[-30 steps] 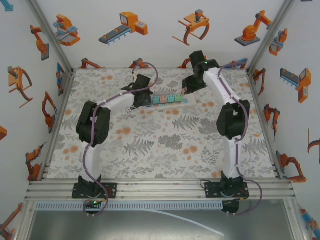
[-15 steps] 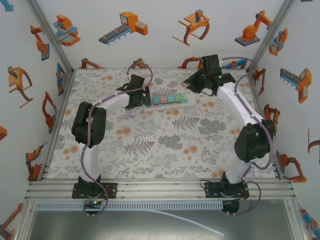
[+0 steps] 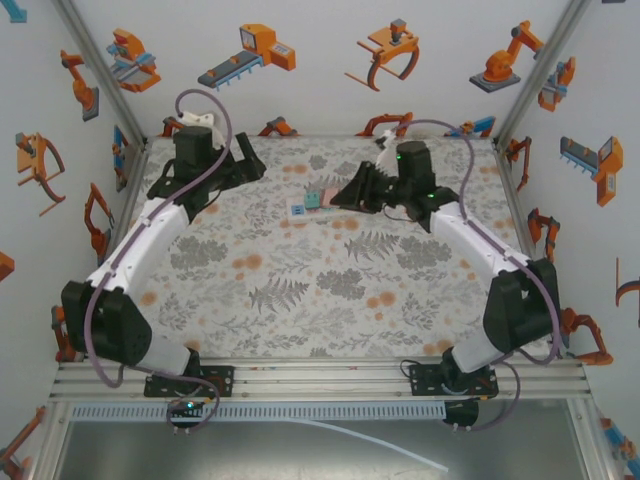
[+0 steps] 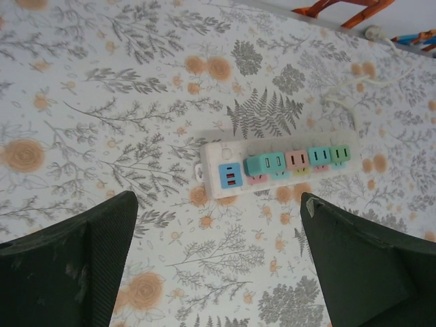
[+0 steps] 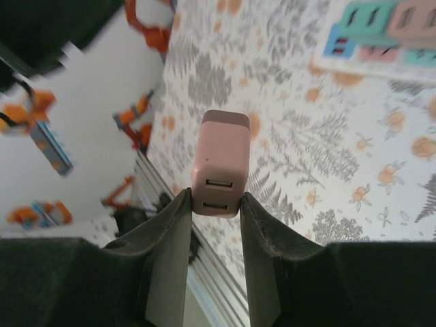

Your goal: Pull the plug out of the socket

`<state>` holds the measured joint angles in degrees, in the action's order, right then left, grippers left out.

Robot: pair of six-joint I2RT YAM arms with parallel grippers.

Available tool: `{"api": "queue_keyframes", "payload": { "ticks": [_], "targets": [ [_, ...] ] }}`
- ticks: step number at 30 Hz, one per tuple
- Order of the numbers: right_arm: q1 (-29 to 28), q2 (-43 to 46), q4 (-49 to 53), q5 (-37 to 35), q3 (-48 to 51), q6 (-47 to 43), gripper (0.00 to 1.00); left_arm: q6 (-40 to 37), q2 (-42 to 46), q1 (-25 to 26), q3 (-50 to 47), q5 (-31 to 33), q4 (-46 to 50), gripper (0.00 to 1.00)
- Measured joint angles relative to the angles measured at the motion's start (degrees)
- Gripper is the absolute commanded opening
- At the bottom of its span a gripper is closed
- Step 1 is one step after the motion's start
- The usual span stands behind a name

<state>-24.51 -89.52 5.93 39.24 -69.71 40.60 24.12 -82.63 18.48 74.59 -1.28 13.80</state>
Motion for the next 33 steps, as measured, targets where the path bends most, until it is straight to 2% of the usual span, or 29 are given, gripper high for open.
{"api": "queue_keyframes", "payload": {
  "ticks": [4, 8, 12, 20, 25, 33],
  "targets": [
    [-8.04, -7.04, 2.43, 0.39, -2.43, -5.07, 0.00, -3.74, 3.48, 0.28, -1.22, 0.33, 1.42, 0.97],
    [-12.94, -15.08, 1.42, 0.37, -2.43, -5.53, 0.00, -5.86, 4.33, 0.24, -2.45, 0.96, 2.71, 0.97],
    [-14.16, -19.93, -1.18, -1.60, -1.66, -5.03, 0.00, -6.86, 4.35, 0.24, -3.63, 1.29, 4.22, 0.97],
    [-13.53, -21.44, -5.22, -5.44, 0.79, -4.72, 0.00, -7.43, 4.33, 0.24, -3.85, 1.25, 5.05, 0.97],
    [-12.22, -22.73, -5.86, -5.66, 2.86, -4.87, 0.14, -7.43, 4.33, 0.24, -3.85, 1.25, 5.09, 0.97],
    [-10.32, -22.88, -6.86, -5.64, 3.80, -4.87, 0.31, -7.39, 4.00, 0.22, -3.85, 0.79, 5.09, 0.97]
  ]
}}
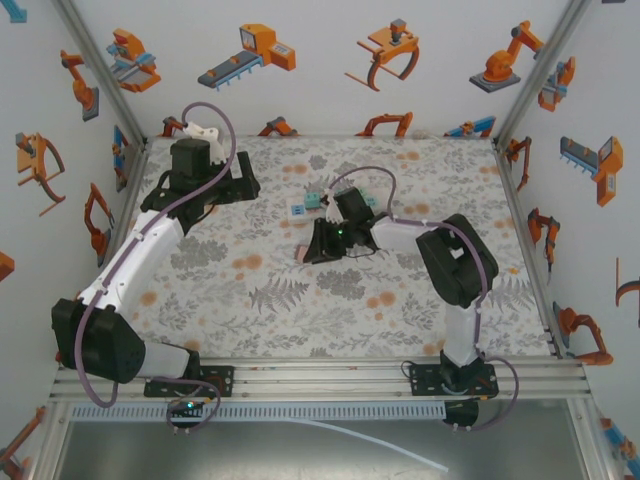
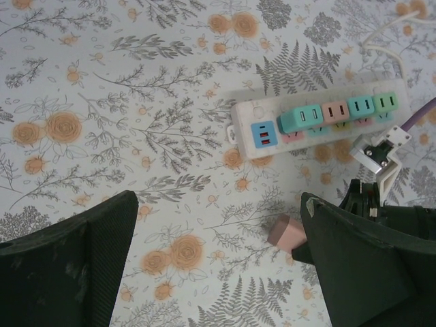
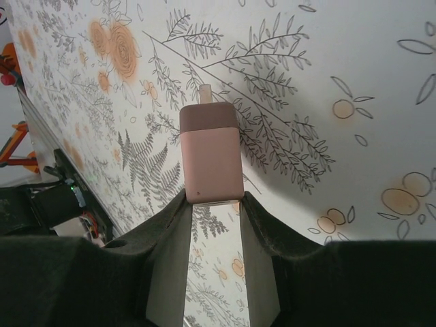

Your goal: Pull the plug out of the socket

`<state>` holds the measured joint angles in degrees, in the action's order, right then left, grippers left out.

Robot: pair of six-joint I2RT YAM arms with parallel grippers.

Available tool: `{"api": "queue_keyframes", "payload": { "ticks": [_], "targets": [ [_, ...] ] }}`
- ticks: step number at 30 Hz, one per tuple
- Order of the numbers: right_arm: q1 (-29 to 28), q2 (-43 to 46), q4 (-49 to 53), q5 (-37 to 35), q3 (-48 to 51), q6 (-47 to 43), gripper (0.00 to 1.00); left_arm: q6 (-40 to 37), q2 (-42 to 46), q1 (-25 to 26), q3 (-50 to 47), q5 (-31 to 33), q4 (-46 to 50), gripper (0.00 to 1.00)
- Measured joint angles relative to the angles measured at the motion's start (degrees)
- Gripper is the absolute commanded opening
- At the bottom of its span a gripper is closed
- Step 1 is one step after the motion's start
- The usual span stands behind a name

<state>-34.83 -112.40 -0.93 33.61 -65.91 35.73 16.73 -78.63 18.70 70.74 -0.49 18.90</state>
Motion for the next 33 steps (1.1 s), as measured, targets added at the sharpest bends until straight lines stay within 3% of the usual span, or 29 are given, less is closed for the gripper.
{"api": "queue_keyframes", "payload": {
  "ticks": [6, 14, 15, 17, 19, 24, 27, 33],
  "targets": [
    [1.11, 0.72, -1.09, -0.96, 2.64, -0.17, 0.49, 0.02, -0.81, 0.02, 0.00, -0.55, -0.02, 0.97],
    [4.09, 11.08, -0.98, -5.05, 6.82, -0.87, 0.56, 0.39, -4.72, 0.02, 0.00, -1.40, -0.15, 0.97],
    [4.48, 13.11, -0.61, -6.58, 6.97, -1.18, 0.54, 0.39, -5.35, 0.02, 0.00, -1.49, -0.28, 0.97],
    [4.81, 17.42, 0.44, -11.61, 6.91, -1.92, 0.40, 0.42, -6.84, 0.07, 0.07, -1.36, -0.52, 0.97],
    [4.81, 20.94, 3.65, -19.06, 5.66, -1.64, 0.38, 0.46, -8.92, 0.37, 0.42, -0.50, -0.57, 1.00],
    [4.94, 20.85, 17.35, -39.45, -8.41, 4.00, 0.42, 0.66, -16.13, 2.34, 3.10, 1.79, -1.05, 0.97],
    [5.07, 17.84, 25.22, -47.67, -17.66, 9.57, 0.44, 0.96, -19.91, 3.39, 4.39, 2.03, -2.25, 0.96],
    [6.91, 3.67, 43.32, -52.52, -38.71, 24.41, 0.46, 2.14, -26.49, 4.44, 6.82, 0.57, -6.12, 0.96]
  ]
}}
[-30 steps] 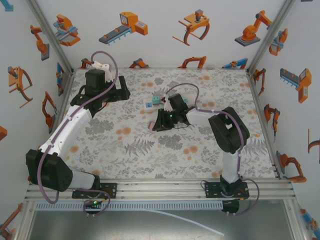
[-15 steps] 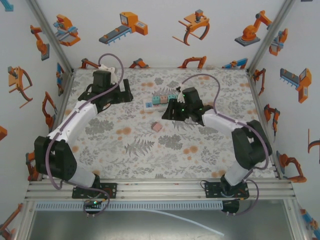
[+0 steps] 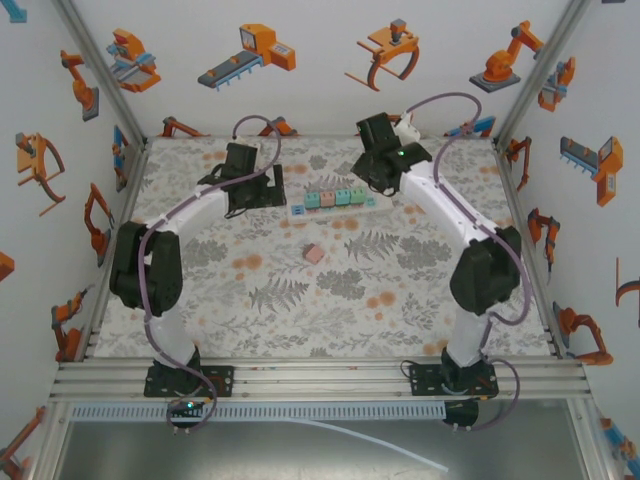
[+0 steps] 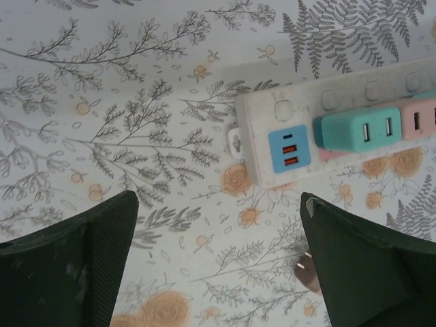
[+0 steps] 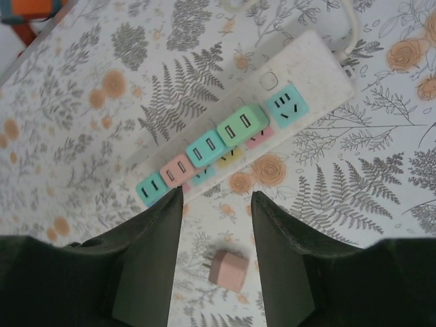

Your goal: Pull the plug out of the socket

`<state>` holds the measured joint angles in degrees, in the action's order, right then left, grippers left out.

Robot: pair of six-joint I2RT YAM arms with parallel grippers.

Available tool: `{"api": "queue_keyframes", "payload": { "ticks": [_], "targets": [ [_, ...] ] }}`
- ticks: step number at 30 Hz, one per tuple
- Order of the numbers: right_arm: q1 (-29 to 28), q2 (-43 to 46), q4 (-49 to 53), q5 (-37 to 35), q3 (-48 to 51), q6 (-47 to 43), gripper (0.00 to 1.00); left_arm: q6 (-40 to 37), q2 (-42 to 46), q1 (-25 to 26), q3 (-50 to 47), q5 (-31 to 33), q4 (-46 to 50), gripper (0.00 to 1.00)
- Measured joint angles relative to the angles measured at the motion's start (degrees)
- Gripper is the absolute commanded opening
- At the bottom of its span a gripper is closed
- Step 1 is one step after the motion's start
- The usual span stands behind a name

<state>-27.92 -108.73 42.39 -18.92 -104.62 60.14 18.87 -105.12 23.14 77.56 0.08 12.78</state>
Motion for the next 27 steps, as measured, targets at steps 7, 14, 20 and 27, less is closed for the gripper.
{"api": "queue_keyframes", "payload": {
  "ticks": [7, 14, 20, 27],
  "targets": [
    [1.64, -16.87, 18.08, 0.96, -21.51, 13.94, 0.49, 0.00, -4.70, 1.51, 1.57, -1.73, -4.33, 0.96],
    [2.05, -22.27, 24.59, 2.99, -26.18, 21.64, 0.50, 0.00, -8.79, 1.90, 2.12, -2.84, -7.50, 0.95],
    [3.17, -26.47, 25.31, 4.11, -28.89, 24.81, 0.51, 0.44, -11.96, 1.90, 3.17, -3.54, -8.28, 0.89],
    [3.67, -28.74, 24.76, 6.67, -29.62, 25.99, 0.52, 1.36, -13.49, 1.90, 4.11, -4.81, -8.26, 0.84]
  ]
}}
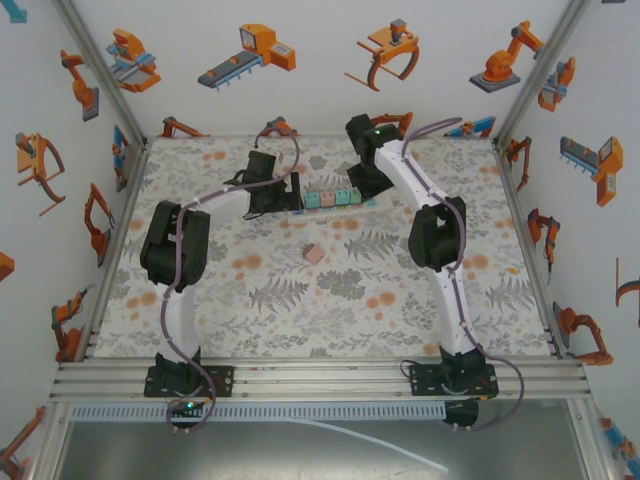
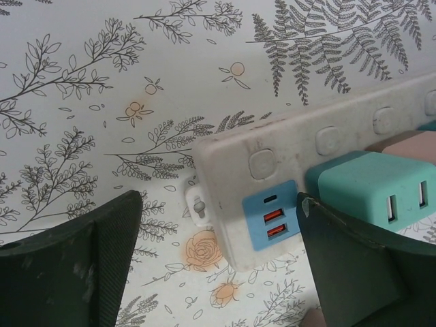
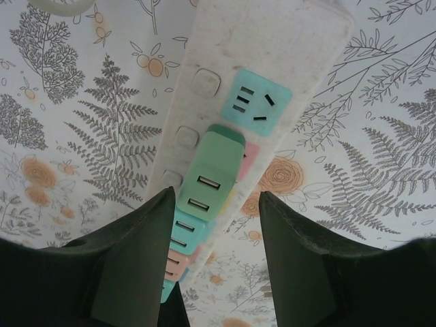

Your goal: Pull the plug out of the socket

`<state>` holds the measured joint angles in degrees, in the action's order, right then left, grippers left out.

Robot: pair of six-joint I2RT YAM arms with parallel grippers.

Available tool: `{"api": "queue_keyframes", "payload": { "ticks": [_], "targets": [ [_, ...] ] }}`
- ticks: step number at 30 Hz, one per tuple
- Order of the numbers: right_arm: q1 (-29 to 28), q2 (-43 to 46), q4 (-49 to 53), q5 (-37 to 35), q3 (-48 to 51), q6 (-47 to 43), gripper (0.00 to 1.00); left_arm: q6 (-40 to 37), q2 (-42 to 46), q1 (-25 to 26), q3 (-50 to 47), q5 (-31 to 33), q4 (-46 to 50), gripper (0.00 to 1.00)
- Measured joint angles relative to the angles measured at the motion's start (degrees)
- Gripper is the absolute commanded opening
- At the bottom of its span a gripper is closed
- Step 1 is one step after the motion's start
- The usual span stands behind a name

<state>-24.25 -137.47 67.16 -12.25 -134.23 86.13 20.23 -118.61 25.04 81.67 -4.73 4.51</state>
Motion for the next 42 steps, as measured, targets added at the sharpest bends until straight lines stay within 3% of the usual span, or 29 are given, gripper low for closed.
{"api": "queue_keyframes", "payload": {
  "ticks": [12, 23, 33, 42],
  "targets": [
    [0.15, -0.24, -2.23, 0.85, 2.14, 1.09, 0.52, 0.59, 0.00, 0.07, 0.35, -0.37, 1.05, 0.72],
    [0.46, -0.22, -4.85, 1.07, 3.85, 2.71, 0.38, 0.57, 0.00, 0.11, 0.35, -0.68, 1.07, 0.72],
    [0.98, 0.15, -6.60, 2.64, 6.03, 4.15, 0.44, 0.55, 0.00, 0.17, 0.35, -0.66, 1.09, 0.72],
    [1.25, -0.09, -7.34, 3.85, 6.51, 4.59, 0.23, 0.55, 0.00, 0.44, 0.35, -0.59, 1.09, 0.72]
  ]
}}
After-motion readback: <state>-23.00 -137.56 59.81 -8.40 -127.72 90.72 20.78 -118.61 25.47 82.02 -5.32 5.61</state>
